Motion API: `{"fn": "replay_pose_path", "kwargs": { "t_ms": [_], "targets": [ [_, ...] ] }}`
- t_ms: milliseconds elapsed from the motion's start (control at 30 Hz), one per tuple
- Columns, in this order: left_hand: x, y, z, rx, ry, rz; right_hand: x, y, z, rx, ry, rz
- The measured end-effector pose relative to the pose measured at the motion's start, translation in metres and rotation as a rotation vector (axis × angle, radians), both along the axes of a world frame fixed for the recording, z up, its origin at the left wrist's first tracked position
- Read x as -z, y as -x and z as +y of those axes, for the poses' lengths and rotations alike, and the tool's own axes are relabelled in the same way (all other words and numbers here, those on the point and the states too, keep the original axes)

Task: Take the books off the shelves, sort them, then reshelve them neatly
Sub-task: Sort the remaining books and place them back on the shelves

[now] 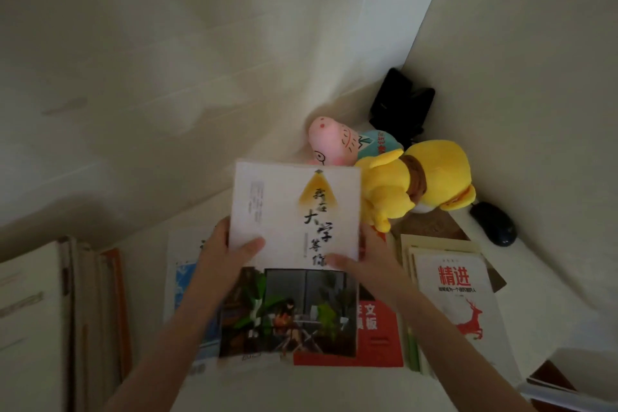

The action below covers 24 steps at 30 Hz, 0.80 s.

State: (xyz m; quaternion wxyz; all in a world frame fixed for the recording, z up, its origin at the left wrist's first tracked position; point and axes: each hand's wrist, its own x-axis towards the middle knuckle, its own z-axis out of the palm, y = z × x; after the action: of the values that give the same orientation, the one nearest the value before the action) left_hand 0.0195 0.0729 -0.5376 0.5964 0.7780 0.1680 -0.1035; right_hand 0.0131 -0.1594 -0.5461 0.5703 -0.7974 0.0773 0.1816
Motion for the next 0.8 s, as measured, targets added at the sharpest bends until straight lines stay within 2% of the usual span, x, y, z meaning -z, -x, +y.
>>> {"fn": "replay_pose_path", "kwargs": {
  "t_ms": [167, 267, 400, 533, 600, 667, 800],
  "targets": [
    [0.033, 0.018, 0.058, -0.117, -0.075, 0.233, 0.038, -0.01, 0.076, -0.142, 0.038, 0.238],
    [0.057, 0.026, 0.081, -0.19, -0.079, 0.333, 0.056, -0.011, 0.11, -0.183, 0.123, 0.288],
    [0.074, 0.024, 0.094, -0.261, -0.055, 0.386, 0.064, -0.018, 0.13, -0.22, 0.269, 0.268],
    [0.077, 0.021, 0.095, -0.256, -0.13, 0.406, 0.068, -0.016, 0.14, -0.189, 0.302, 0.225],
    [0.078, 0.02, 0.097, -0.259, -0.216, 0.402, 0.07, -0.013, 0.142, -0.232, 0.444, 0.182],
    [0.079, 0.017, 0.099, -0.243, -0.217, 0.395, 0.071, -0.012, 0.14, -0.287, 0.582, 0.151],
    [0.083, 0.014, 0.099, -0.291, -0.146, 0.451, 0.073, -0.005, 0.139, -0.261, 0.347, 0.352]
  ]
}}
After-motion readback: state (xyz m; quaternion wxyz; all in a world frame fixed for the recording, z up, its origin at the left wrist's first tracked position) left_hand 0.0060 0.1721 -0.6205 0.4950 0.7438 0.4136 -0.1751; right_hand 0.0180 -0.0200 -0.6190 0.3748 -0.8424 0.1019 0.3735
